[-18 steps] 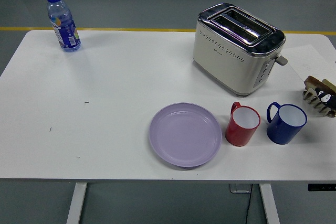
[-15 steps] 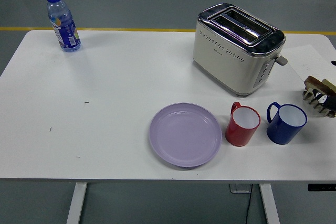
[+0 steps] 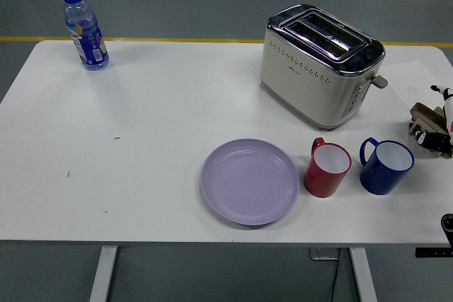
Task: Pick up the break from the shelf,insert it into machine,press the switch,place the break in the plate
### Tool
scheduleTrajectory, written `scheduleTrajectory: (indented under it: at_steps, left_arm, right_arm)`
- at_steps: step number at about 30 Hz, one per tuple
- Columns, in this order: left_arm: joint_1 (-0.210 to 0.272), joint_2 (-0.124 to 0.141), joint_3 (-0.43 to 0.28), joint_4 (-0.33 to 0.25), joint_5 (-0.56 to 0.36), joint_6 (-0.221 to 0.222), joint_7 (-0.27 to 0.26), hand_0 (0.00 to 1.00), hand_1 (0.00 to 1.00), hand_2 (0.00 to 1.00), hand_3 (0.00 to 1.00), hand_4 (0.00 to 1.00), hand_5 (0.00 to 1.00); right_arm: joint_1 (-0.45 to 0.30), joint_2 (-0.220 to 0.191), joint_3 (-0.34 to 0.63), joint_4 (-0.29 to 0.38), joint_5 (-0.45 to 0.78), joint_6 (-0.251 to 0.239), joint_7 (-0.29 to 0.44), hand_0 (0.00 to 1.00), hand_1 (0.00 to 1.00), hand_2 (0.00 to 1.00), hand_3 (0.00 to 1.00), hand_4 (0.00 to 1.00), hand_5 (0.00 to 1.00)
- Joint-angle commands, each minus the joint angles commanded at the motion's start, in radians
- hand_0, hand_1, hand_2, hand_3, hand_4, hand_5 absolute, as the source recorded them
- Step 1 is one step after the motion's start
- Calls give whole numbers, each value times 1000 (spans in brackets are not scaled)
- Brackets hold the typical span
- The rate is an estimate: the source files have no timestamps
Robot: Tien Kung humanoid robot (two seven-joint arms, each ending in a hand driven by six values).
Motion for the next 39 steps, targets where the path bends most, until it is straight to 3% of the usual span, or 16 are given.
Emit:
scheduleTrajectory:
  at_steps: [1,2,7,8,13,14,26,32,33,38,39]
  left_arm:
    - [1,0,-1,0,1,0,0,605,466,449,548,292,930]
    - [1,0,-2,0,2,-1,0,604,464,447,548,292,930]
    - [4,0,3,0,-3,-1,1,604,464,447,548,292,930]
    - [4,0,4,0,-5,-1,0,604,465,447,548,292,929]
    - [5,0,5,0,-11,2,0,604,465,447,548,292,929]
    - [4,0,8,0,-15,3,0,604,464,444,546,294,930]
    - [-6,0,20,0,-37,7,1,604,466,442,548,294,931]
    - [-7,0,24,0,-41,8,2,604,465,441,549,294,930]
    - [-7,0,24,0,-41,8,2,605,464,440,548,294,930]
    - [-8,0,27,0,-43,8,2,605,464,440,548,294,930]
    - [-8,0,27,0,-43,8,2,605,467,440,548,294,930]
  right_arm:
    - [11,-1,-8,-15,0,1,-12,943,850,918,896,821,123]
    - [19,-2,-13,-26,0,1,-21,858,792,847,861,814,138]
    - [66,-10,-40,-86,0,-8,-84,858,792,847,861,814,138]
    - [72,-12,-43,-93,0,-9,-91,726,694,721,800,809,149]
    - [108,-20,-65,-122,0,-10,-118,726,694,721,800,809,149]
    - [122,-25,-77,-131,0,-2,-121,615,632,627,734,775,156]
    - [193,-51,-151,-189,0,61,-154,563,584,586,698,760,159]
    - [210,-59,-173,-215,0,50,-176,544,556,560,668,740,154]
    - [212,-60,-176,-218,0,48,-178,451,488,502,594,626,97]
    - [221,-63,-187,-236,0,13,-195,451,488,502,594,626,97]
    - [223,-64,-189,-239,0,14,-198,365,417,467,541,477,2]
